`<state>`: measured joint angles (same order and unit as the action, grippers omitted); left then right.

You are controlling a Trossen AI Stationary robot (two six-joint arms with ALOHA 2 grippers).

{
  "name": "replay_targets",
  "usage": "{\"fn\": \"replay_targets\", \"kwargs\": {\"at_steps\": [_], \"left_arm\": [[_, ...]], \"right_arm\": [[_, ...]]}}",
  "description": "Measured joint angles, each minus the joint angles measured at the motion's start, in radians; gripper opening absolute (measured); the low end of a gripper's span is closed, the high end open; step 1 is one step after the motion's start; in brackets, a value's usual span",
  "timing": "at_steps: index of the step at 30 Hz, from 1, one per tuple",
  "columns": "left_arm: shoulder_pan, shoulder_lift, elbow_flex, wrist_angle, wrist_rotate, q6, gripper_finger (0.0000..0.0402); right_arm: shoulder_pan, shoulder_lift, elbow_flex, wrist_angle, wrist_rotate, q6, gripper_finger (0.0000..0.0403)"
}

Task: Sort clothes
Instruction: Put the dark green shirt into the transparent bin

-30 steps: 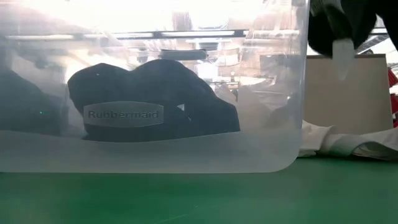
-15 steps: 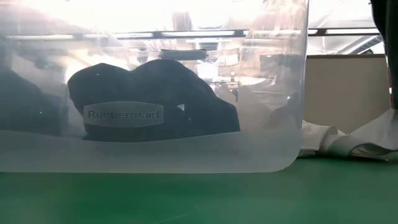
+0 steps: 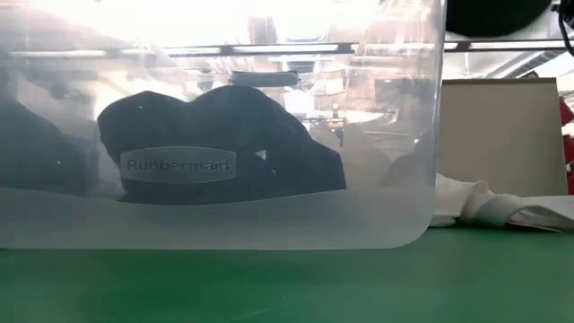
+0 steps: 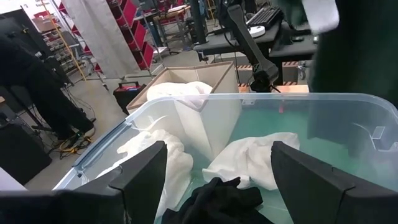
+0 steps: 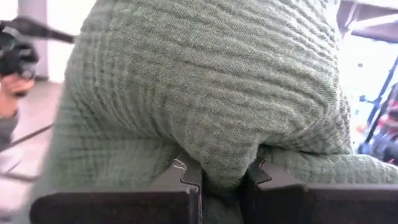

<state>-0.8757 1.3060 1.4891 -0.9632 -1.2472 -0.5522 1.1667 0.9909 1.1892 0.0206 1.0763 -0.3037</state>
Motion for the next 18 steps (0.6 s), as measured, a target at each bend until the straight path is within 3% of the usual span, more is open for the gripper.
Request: {"fn": "replay_targets", "kwargs": {"at_steps": [8,18], "left_arm": [[0.0,0.0,0.0,0.0,0.0,0.0,0.0263],[0.0,0.0,0.0,0.0,0.0,0.0,0.0263]], "right_arm": [[-0.077,-0.061,0.002,0.309,-0.036,-0.31,0.0031],[-0.209,-0.104,0.121,0.307,-0.237,-0.373,0.0031]]}}
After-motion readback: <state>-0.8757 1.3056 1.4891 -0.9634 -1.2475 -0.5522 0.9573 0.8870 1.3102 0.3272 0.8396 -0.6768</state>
